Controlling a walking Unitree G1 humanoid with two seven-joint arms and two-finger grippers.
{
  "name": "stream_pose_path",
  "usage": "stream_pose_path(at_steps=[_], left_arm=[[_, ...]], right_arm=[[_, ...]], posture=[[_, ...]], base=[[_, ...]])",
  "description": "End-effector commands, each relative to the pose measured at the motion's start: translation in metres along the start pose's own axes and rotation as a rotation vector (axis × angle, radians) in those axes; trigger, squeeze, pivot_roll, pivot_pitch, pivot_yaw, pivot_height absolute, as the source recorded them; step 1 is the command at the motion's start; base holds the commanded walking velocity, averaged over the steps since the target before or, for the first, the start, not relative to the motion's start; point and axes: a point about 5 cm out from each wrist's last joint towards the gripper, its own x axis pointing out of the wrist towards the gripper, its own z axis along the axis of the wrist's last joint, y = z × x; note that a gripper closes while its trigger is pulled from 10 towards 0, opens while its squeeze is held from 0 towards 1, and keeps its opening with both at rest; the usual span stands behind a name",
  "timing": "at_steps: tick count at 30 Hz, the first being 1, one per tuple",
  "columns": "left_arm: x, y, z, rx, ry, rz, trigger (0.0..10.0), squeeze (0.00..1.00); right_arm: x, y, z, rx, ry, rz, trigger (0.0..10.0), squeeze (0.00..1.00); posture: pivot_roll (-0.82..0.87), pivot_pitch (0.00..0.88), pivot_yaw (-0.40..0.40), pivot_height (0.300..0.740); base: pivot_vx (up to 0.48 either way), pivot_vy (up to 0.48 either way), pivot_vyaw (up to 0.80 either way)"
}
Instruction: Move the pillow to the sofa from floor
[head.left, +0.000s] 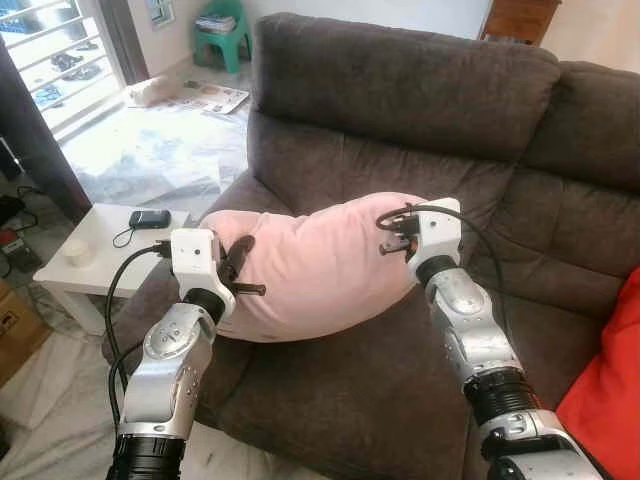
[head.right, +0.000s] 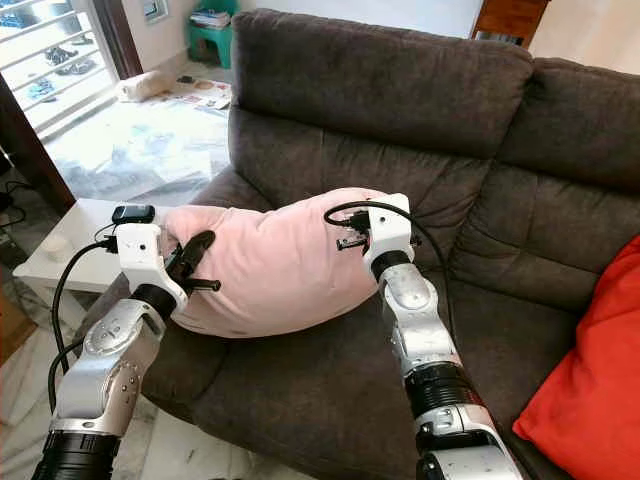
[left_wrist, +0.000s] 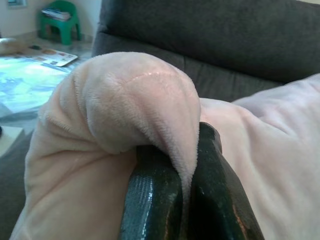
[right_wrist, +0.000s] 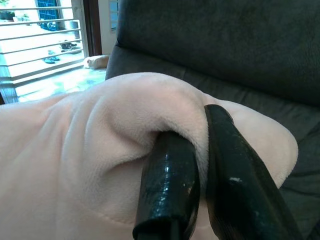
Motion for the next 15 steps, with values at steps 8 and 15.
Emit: stream_pose_path(at_steps=[8,15], left_arm=[[0.002,-0.033,0.013,-0.105,-0.034,-0.216,10.0,0.00],[0.001,-0.034,0.011,-0.106,-0.021,-0.218,10.0,0.00]], right_arm=[[0.015,0.015,0.032,-0.034,-0.115,0.102,10.0,0.38],[0.020,0.015,0.039,-0.028,-0.125,0.111,10.0,1.00]], posture=[[0.04,0.030,-0.050,0.740],[0.05,0.031,-0.055,0.740]], base=[[0.000,0.000,0.00],[0.000,0.000,0.00]])
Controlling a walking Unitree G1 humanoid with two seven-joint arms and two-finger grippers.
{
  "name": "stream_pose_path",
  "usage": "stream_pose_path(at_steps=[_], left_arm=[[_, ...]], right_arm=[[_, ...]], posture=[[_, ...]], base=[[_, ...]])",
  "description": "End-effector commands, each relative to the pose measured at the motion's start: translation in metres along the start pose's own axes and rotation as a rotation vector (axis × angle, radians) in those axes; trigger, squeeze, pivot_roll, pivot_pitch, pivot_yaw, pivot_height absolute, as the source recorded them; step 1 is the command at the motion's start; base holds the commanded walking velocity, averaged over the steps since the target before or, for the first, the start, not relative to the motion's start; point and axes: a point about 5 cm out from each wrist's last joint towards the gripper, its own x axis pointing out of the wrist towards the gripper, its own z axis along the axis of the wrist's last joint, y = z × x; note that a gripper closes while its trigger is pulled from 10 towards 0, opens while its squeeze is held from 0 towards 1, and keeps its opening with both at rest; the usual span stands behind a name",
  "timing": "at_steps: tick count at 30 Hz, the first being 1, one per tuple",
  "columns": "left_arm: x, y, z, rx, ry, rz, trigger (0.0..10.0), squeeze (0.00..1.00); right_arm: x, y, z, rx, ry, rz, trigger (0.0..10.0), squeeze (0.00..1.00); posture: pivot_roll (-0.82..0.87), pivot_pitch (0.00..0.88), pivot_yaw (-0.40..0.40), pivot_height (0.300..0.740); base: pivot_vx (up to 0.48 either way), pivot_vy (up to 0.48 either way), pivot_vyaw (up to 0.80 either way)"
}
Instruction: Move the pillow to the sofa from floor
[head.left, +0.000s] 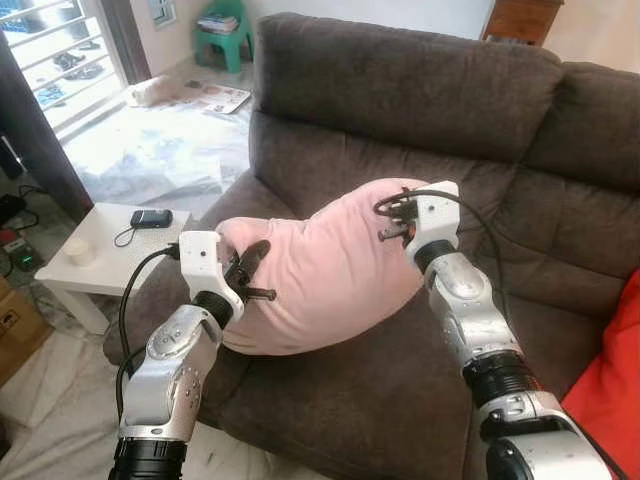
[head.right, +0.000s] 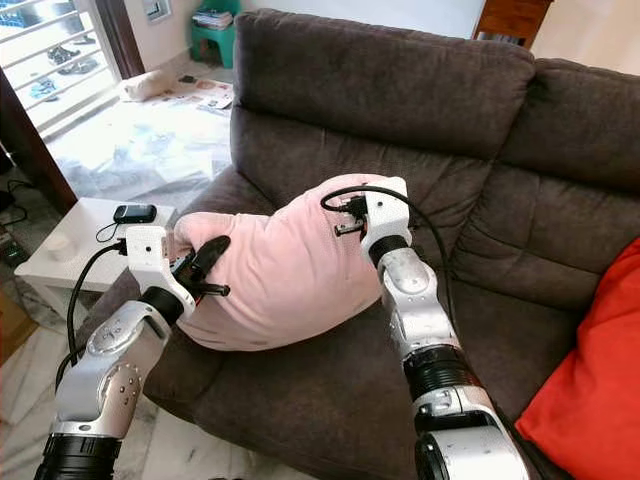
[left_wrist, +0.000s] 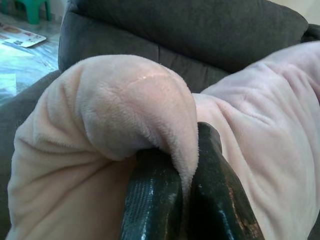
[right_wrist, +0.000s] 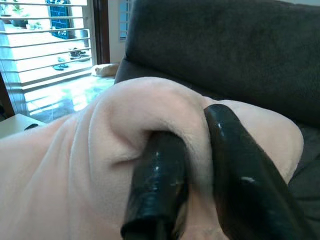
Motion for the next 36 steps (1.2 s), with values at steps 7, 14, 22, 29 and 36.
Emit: stream_pose_path(at_steps=[7,14,22,29,36], left_arm=[[0.005,-0.024,0.010,-0.009,-0.039,-0.127,10.0,0.00],[0.004,-0.024,0.005,-0.010,-0.021,-0.126,10.0,0.00],[0.003,-0.022,0.002,-0.009,-0.011,-0.110,10.0,0.00],[0.004,-0.015,0.000,-0.008,-0.016,-0.052,10.0,0.00],[0.004,-0.004,-0.005,-0.004,-0.009,0.043,10.0,0.00]], right_arm=[[0.007,0.013,0.016,-0.011,-0.071,0.074,10.0,1.00],[0.007,0.011,0.013,-0.008,-0.058,0.064,10.0,1.00],[0.007,0.012,0.012,-0.009,-0.051,0.062,10.0,1.00],[0.007,0.012,0.010,-0.007,-0.046,0.060,10.0,1.00],[0.007,0.012,0.010,-0.007,-0.043,0.063,10.0,1.00]], posture=[[0.05,0.034,-0.054,0.740],[0.05,0.039,-0.053,0.740],[0.05,0.041,-0.052,0.740],[0.05,0.041,-0.051,0.740],[0.04,0.041,-0.052,0.740]], base=[[0.000,0.000,0.00],[0.000,0.000,0.00],[0.000,0.000,0.00],[0.000,0.000,0.00],[0.000,0.000,0.00]])
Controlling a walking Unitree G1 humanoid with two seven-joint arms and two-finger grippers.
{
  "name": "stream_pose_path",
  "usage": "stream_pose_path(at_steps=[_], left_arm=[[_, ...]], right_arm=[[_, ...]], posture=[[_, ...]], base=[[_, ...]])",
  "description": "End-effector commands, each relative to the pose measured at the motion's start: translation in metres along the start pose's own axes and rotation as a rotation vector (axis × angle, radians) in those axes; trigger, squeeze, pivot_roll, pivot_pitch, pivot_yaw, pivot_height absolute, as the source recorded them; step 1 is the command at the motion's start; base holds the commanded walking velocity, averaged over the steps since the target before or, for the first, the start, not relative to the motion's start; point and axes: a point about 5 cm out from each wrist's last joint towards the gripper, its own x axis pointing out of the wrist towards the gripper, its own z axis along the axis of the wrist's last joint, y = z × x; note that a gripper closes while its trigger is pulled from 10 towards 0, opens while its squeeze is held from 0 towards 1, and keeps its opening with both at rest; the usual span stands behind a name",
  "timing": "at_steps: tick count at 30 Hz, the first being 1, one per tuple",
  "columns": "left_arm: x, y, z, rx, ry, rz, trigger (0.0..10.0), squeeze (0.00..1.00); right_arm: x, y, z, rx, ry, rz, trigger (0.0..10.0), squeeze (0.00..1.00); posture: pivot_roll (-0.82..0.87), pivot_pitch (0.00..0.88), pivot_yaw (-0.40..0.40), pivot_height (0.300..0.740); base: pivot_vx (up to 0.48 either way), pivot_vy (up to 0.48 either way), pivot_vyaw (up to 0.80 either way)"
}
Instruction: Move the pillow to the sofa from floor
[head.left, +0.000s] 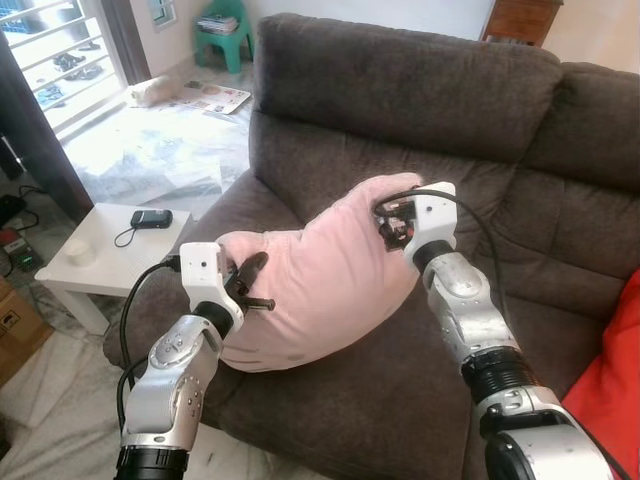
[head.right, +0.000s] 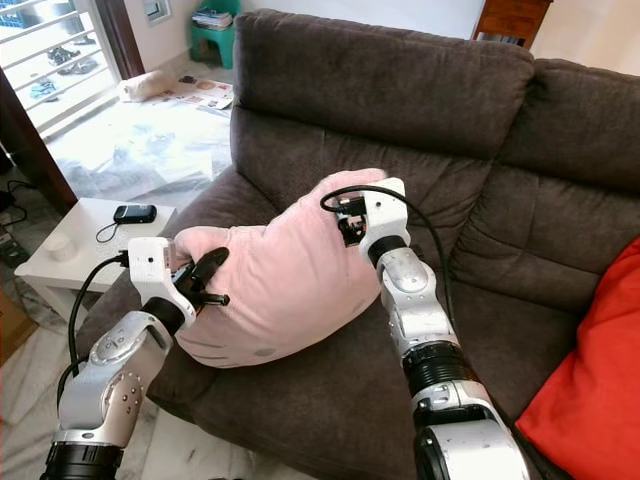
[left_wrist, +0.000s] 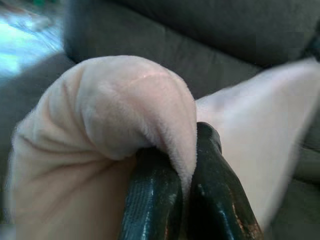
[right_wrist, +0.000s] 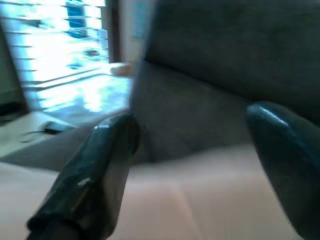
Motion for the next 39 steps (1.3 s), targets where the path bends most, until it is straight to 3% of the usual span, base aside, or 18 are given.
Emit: stream_pose_path(at_steps=[1,2,3,4,5,10,12,13,18,23,25,27,30,32,36,37,38,39], left_arm=[[0.003,0.005,0.014,0.040,-0.070,0.042,10.0,0.00],[0.003,0.005,0.014,0.040,-0.070,0.042,10.0,0.00],[0.002,0.011,0.011,0.051,-0.064,0.078,10.0,0.00],[0.002,0.013,0.010,0.039,-0.063,0.090,10.0,0.00],[0.000,0.018,0.006,0.028,-0.050,0.116,10.0,0.00],[-0.003,0.029,-0.004,0.040,-0.008,0.189,10.0,0.00],[-0.005,0.044,-0.009,0.049,0.016,0.307,10.0,0.00],[-0.005,0.044,-0.009,0.049,0.016,0.307,10.0,0.00],[-0.013,0.067,-0.004,0.016,-0.050,0.499,10.0,0.00],[-0.033,0.100,-0.001,-0.095,-0.117,0.754,10.0,0.00],[-0.036,0.103,0.000,-0.099,-0.131,0.781,10.0,0.00],[-0.048,0.113,0.002,-0.119,-0.182,0.912,10.0,0.00],[-0.054,0.118,0.001,-0.144,-0.200,0.984,10.0,0.00],[-0.054,0.118,0.000,-0.147,-0.198,0.986,10.0,0.00],[-0.031,0.098,0.001,-0.186,-0.183,0.752,10.0,0.00],[-0.031,0.098,0.001,-0.186,-0.183,0.752,10.0,0.00],[-0.019,0.084,0.001,-0.156,-0.156,0.612,10.0,0.00],[-0.015,0.078,0.000,-0.142,-0.140,0.559,10.0,0.00]], right_arm=[[0.003,-0.002,0.011,-0.023,-0.036,0.002,10.0,1.00],[0.003,-0.002,0.011,-0.023,-0.036,0.002,10.0,1.00],[0.004,-0.001,0.010,-0.033,-0.033,0.003,10.0,0.11],[0.004,-0.001,0.010,-0.044,-0.031,0.004,10.0,0.11],[0.003,-0.001,0.009,-0.051,-0.029,0.005,10.0,0.00],[0.003,0.000,0.009,-0.054,-0.030,0.006,10.0,0.00],[0.003,0.000,0.009,-0.053,-0.030,-0.001,10.0,0.00],[0.003,0.000,0.009,-0.053,-0.030,-0.001,10.0,0.00],[0.002,-0.001,0.008,-0.059,-0.030,-0.005,10.0,0.00],[0.002,-0.001,0.008,-0.060,-0.031,-0.004,10.0,0.00],[0.002,0.000,0.008,-0.059,-0.031,-0.003,10.0,0.00],[0.002,0.001,0.008,-0.059,-0.031,-0.001,10.0,0.00],[0.002,0.002,0.008,-0.056,-0.034,0.000,10.0,0.00],[0.002,0.002,0.008,-0.056,-0.035,0.000,10.0,0.00],[0.002,0.002,0.008,-0.055,-0.035,0.001,10.0,0.00],[0.002,0.002,0.008,-0.055,-0.035,0.001,10.0,0.00],[0.002,0.003,0.008,-0.056,-0.033,0.000,10.0,0.00],[0.001,0.003,0.008,-0.055,-0.033,0.000,10.0,0.00]], posture=[[0.04,0.041,-0.052,0.740],[0.04,0.041,-0.052,0.740],[0.04,0.041,-0.052,0.740],[0.04,0.041,-0.052,0.740],[0.04,0.042,-0.052,0.740],[0.04,0.042,-0.052,0.740],[0.04,0.043,-0.052,0.740],[0.04,0.043,-0.052,0.740],[0.04,0.045,-0.052,0.740],[0.04,0.046,-0.053,0.740],[0.04,0.047,-0.054,0.740],[0.04,0.047,-0.054,0.740],[0.04,0.047,-0.055,0.740],[0.04,0.047,-0.055,0.740],[0.04,0.047,-0.057,0.740],[0.04,0.047,-0.057,0.740],[0.04,0.047,-0.056,0.740],[0.04,0.047,-0.056,0.740]], base=[[0.000,0.000,0.00],[0.000,0.000,0.00],[0.000,0.000,0.00],[0.000,0.000,0.00],[0.000,0.000,0.00],[0.000,0.000,0.00],[0.000,0.000,0.00],[0.000,0.000,0.00],[0.000,0.000,0.00],[0.000,0.000,0.00],[0.000,0.000,0.00],[0.000,0.000,0.00],[0.000,0.000,0.00],[0.000,0.000,0.00],[0.000,0.000,0.00],[0.000,0.000,0.00],[0.000,0.000,0.00],[0.000,0.000,0.00]])
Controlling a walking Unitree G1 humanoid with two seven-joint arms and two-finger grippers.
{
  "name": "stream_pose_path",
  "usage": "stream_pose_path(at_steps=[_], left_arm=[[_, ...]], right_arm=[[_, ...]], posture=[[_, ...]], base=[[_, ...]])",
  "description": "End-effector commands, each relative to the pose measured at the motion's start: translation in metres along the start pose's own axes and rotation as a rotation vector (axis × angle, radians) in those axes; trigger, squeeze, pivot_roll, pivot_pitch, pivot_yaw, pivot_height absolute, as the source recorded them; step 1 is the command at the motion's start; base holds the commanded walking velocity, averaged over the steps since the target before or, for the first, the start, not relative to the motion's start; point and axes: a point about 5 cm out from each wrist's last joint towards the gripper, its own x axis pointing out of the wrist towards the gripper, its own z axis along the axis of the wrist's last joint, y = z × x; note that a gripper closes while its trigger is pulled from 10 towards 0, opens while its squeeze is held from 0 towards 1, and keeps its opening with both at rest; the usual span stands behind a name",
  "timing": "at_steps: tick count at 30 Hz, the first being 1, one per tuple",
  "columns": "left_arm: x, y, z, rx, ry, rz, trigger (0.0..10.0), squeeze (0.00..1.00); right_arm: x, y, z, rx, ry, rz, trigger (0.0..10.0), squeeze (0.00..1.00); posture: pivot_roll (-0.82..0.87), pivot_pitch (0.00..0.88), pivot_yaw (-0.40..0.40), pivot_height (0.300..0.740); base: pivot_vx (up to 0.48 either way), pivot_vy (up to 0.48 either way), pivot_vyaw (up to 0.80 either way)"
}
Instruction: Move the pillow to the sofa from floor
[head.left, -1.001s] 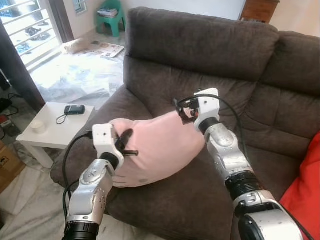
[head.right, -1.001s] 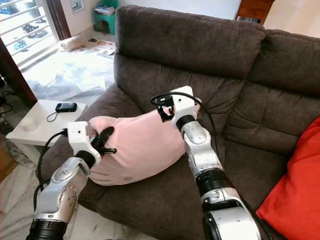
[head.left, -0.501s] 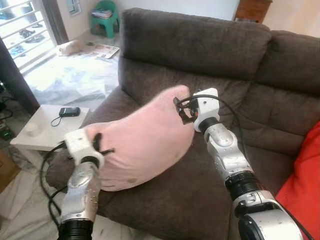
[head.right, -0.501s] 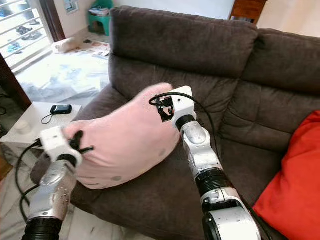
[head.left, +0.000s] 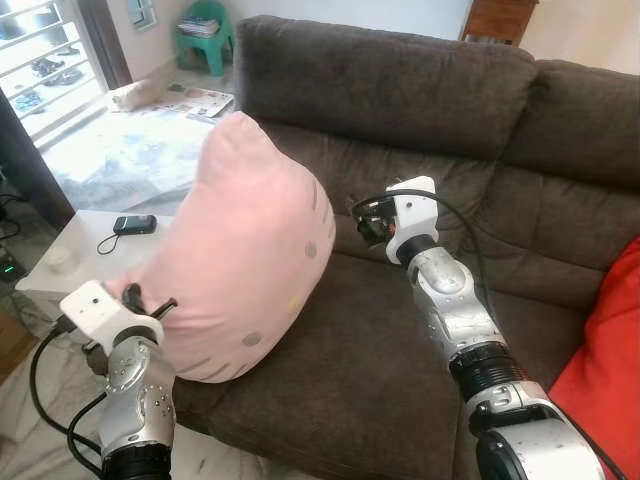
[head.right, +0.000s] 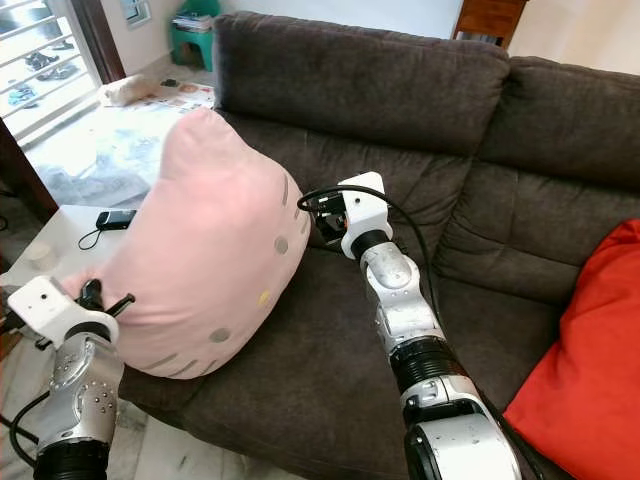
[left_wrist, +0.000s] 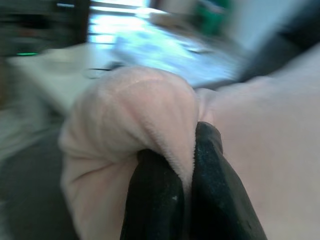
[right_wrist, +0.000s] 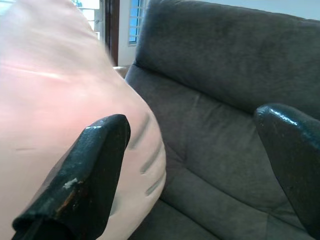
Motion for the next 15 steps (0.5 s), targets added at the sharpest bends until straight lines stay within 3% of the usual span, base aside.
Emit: stream_pose_path(at_steps=[1,5,15], left_arm=[[0.001,-0.021,-0.005,0.019,0.041,-0.131,10.0,0.00],[-0.002,-0.037,-0.014,0.072,0.101,-0.267,10.0,0.00],[-0.003,-0.040,-0.025,0.070,0.191,-0.330,10.0,0.00]], right_arm=[[0.000,0.002,0.003,-0.008,-0.016,0.004,10.0,0.00],[-0.001,0.002,0.003,-0.006,-0.017,-0.001,10.0,0.00],[-0.002,0.003,0.001,-0.003,-0.014,-0.006,10.0,0.00]], posture=[[0.04,0.047,-0.056,0.740],[0.04,0.048,-0.054,0.740],[0.04,0.049,-0.050,0.740]], base=[[0.000,0.000,0.00],[0.000,0.000,0.00],[0.000,0.000,0.00]])
